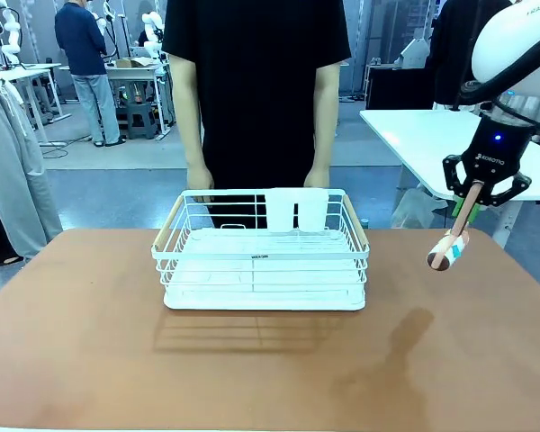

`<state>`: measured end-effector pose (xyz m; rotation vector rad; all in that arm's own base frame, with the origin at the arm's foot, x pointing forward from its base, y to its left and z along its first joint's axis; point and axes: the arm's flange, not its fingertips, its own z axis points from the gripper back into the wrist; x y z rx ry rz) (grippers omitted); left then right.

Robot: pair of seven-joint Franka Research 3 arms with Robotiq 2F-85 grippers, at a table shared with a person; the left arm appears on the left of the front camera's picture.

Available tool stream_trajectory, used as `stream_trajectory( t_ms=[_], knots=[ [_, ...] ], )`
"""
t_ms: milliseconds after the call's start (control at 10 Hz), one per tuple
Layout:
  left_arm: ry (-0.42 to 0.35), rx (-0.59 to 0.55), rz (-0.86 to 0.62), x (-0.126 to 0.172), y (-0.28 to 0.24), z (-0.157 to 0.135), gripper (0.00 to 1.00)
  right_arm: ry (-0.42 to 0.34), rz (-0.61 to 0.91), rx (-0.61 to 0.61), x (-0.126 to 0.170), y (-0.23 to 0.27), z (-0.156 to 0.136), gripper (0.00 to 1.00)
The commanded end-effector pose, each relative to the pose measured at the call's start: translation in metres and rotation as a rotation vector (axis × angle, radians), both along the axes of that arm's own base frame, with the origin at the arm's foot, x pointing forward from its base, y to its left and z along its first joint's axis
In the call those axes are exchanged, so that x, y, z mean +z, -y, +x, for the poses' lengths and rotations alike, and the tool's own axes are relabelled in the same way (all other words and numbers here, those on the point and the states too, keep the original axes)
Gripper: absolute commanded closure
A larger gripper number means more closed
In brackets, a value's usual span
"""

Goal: Clean the table.
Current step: Place the Lint Roller down when the Dish drying rack is positioned in the middle of the table.

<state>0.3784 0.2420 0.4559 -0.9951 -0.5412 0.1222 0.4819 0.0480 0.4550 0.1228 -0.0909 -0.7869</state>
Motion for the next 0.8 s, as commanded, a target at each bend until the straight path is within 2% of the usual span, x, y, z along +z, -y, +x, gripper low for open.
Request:
stream_trajectory(
  t_ms=[0,100,400,500,700],
  knots=[
    [0.014,-0.002,-0.016,0.001,-0.001,-0.001,0.00,0.170,0.043,-0.694,-0.017,-0.003,0.022,0.79],
    [0.014,-0.002,-0.016,0.001,-0.001,-0.001,0.00,0.191,0.042,-0.737,-0.024,-0.002,0.023,0.79],
    [0.014,-0.002,-0.016,0.001,-0.001,-0.001,0.00,0.323,0.147,-0.906,-0.037,0.003,0.024,0.79],
    [0.014,-0.002,-0.016,0.001,-0.001,-0.001,0.00,0.358,0.145,-0.926,-0.047,0.003,0.022,0.79],
    [0.014,-0.002,-0.016,0.001,-0.001,-0.001,0.00,0.382,0.205,-0.904,-0.065,0.007,0.018,0.79]
  ],
)
